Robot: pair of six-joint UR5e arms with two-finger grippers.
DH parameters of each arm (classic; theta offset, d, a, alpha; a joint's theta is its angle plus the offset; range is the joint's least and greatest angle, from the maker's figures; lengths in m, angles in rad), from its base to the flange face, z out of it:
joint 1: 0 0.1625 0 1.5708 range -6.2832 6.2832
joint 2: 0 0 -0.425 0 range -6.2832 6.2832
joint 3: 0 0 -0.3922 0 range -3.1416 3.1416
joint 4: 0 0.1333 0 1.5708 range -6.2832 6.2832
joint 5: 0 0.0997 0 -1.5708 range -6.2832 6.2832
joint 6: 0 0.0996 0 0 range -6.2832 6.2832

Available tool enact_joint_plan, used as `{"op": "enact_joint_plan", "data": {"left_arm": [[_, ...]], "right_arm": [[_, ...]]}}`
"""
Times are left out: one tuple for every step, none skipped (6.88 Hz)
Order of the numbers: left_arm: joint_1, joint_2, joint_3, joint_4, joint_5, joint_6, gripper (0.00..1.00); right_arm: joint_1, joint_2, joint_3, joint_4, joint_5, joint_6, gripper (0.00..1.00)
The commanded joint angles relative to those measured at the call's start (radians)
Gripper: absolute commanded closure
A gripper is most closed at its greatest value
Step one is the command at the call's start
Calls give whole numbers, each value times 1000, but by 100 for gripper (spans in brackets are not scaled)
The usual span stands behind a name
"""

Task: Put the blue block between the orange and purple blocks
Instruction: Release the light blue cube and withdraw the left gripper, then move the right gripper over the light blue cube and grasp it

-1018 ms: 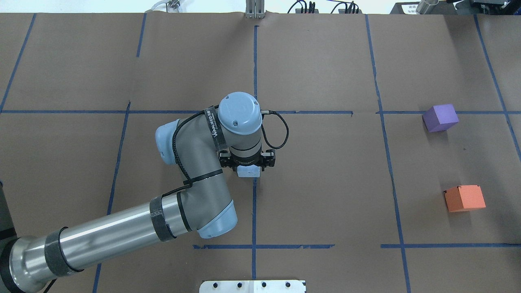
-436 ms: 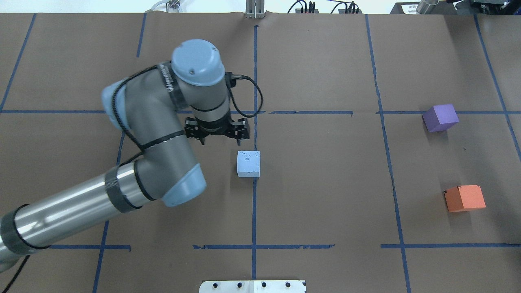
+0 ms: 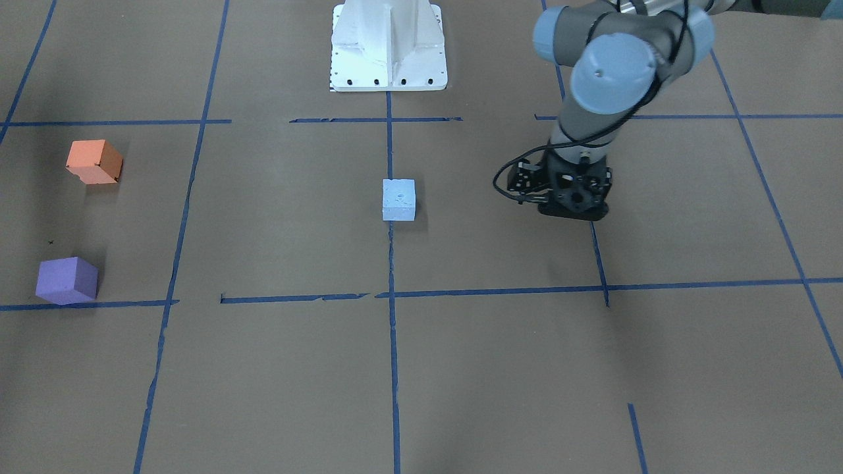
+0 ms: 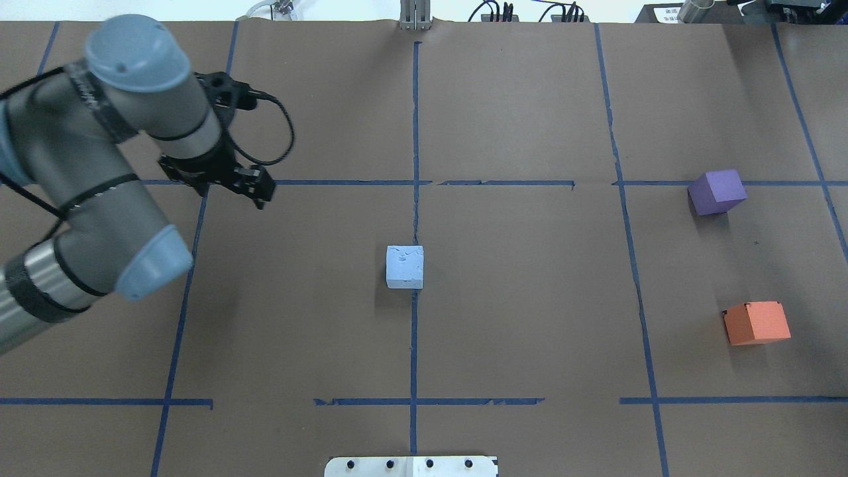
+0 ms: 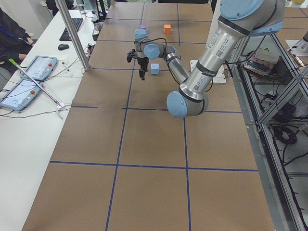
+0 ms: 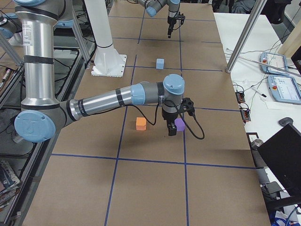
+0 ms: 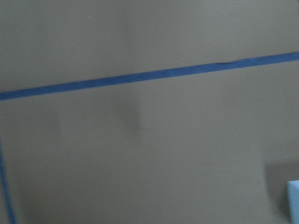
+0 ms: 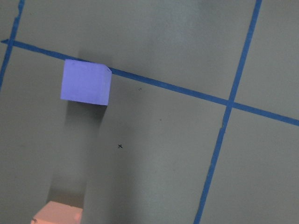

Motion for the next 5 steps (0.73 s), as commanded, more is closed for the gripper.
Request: {"op": "enact_joint_plan", "data": {"left_arm": [[-233, 234, -69, -1, -99, 362, 0], [-383, 338, -57, -12, -143, 513, 0], [-506, 401, -30, -4, -163, 672, 0], [-593, 473, -11, -12, -164, 748, 0], [-650, 536, -3, -15, -165, 758, 0]], "right_arm": [[-123, 133, 10, -4, 7, 159, 0], [-215, 187, 43, -2, 0, 317, 0], [-298, 275, 45, -4, -8, 501, 0], [-391, 357, 45, -4, -39, 666, 0], [-497, 430, 43, -7, -110, 811, 0]]}}
